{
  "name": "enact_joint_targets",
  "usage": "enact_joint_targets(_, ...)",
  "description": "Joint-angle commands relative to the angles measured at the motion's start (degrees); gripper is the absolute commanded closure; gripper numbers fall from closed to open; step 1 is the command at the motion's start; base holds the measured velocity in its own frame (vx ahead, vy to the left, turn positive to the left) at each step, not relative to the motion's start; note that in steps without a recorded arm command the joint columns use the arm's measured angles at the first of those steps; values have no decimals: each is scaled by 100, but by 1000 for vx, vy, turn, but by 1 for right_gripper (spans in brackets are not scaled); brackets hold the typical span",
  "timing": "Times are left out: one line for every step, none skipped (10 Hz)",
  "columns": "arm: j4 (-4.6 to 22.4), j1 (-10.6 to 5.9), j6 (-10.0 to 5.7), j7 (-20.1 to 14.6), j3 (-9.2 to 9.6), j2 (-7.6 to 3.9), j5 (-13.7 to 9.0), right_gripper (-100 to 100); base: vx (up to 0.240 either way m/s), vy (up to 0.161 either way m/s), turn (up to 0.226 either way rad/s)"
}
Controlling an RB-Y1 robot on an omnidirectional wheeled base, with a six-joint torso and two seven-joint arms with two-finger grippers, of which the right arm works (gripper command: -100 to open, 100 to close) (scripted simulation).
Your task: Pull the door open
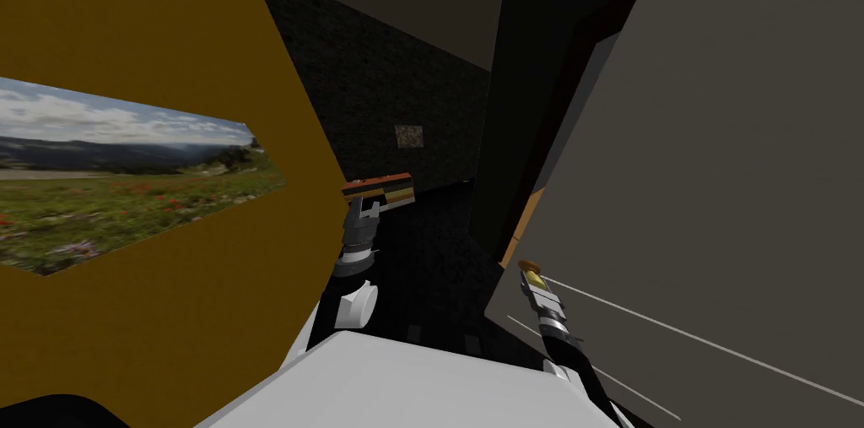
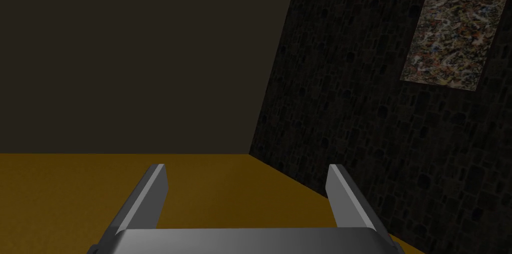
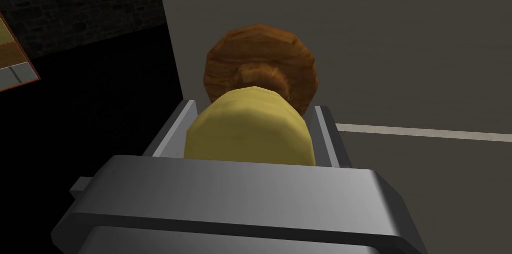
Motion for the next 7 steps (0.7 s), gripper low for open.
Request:
enact_joint_targets(-89, 68, -17, -76, 94, -54, 50, 100, -215, -11, 62)
enact_joint_targets(-117, 100, -37, -135, 166, -92, 88, 100, -226, -35, 83)
enact_joint_targets(-138, 125, -52, -181, 221, -122, 118, 100, -237, -7, 76)
enact_joint_targets(-113, 90, -40, -142, 186, -97, 100, 100, -106, 9, 18)
enact_joint_targets(-126, 167, -109, -252, 300, -170, 158, 100, -157, -15, 108)
enact_joint_targets(-139, 205, -151, -309, 352, -215, 186, 100, -216, -38, 123)
enact_joint_targets(-154, 247, -199, -372, 411, -265, 217, 100, -213, -5, 90)
